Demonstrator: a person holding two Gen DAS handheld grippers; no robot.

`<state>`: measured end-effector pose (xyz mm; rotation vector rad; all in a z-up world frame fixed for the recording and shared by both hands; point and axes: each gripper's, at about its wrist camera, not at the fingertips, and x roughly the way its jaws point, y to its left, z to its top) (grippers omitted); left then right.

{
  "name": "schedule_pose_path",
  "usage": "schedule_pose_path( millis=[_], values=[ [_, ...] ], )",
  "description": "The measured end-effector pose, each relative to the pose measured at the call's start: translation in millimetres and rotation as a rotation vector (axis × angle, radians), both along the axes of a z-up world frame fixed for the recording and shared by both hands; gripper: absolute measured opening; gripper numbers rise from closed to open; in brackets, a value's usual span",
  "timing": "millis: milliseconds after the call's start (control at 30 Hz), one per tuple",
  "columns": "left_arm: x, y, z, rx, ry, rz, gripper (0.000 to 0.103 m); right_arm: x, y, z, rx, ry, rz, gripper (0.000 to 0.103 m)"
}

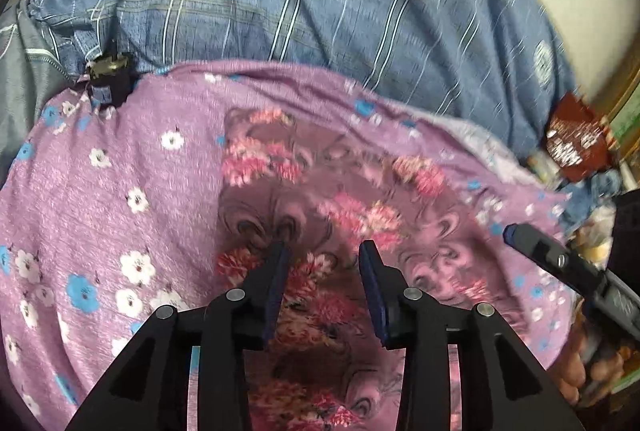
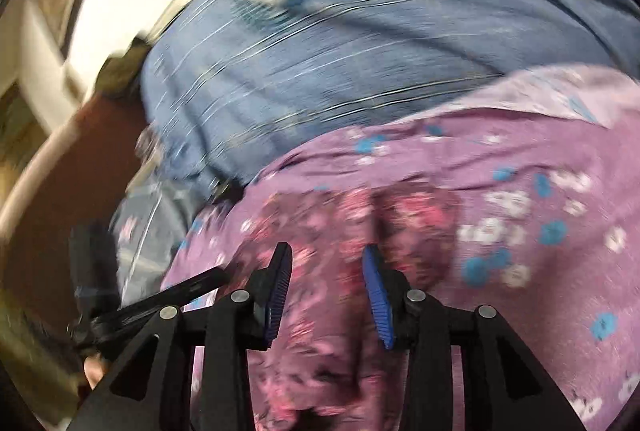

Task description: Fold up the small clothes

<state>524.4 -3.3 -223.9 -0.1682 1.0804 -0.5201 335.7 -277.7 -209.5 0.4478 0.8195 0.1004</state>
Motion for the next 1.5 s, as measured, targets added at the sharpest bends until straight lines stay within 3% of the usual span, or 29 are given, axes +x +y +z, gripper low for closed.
schedule_pose_path(
  millis=[133,167,233,300,400,500,600,733,867,967,1067,1300,1500],
  values=[
    [-2,-24,-12,0.13,-0.032,-0.02,0.036,20,9,-44,-0.086,0.201,0.025,0.023],
    [-3,-30,-13,0.154,-0.041,-0.023,0.036,21,6,-49,-0.097,0.213,0.016,0.018],
    [-5,-39,-10,0.185,-0.06,-0.024,0.037,22,-1,-46,-0.054,0.212,0.004,0.015],
    [-6,-40,-4,0.157,-0.061,-0.025,0.041,20,-5,-37,-0.029,0.173,-0.018,0.015],
    [-7,-35,1,0.124,-0.069,-0.008,0.044,22,5,-26,-0.089,0.133,-0.004,0.022],
    [-5,-39,-14,0.2,-0.067,-0.019,0.046,30,19,-48,-0.187,0.212,0.018,0.02],
    [-12,-55,-12,0.282,-0.135,-0.024,0.048,30,30,-48,-0.273,0.186,0.031,0.02],
    [-30,-53,3,0.255,-0.147,0.006,0.052,12,33,-30,-0.307,0.16,-0.026,0.02],
    [-67,-38,36,0.232,-0.245,0.064,0.055,-10,46,-1,-0.422,0.087,-0.047,0.023],
    [-99,-25,58,0.185,-0.289,0.101,0.065,-32,53,22,-0.473,0.042,-0.071,0.023],
    [-132,-13,80,0.15,-0.318,0.117,0.067,-51,60,43,-0.517,0.01,-0.087,0.024],
    [-209,-13,141,0.217,-0.451,0.139,0.077,-97,78,100,-0.601,-0.081,-0.147,0.035],
    [-273,-8,181,0.209,-0.532,0.178,0.082,-138,90,141,-0.634,-0.146,-0.196,0.04]
  ],
)
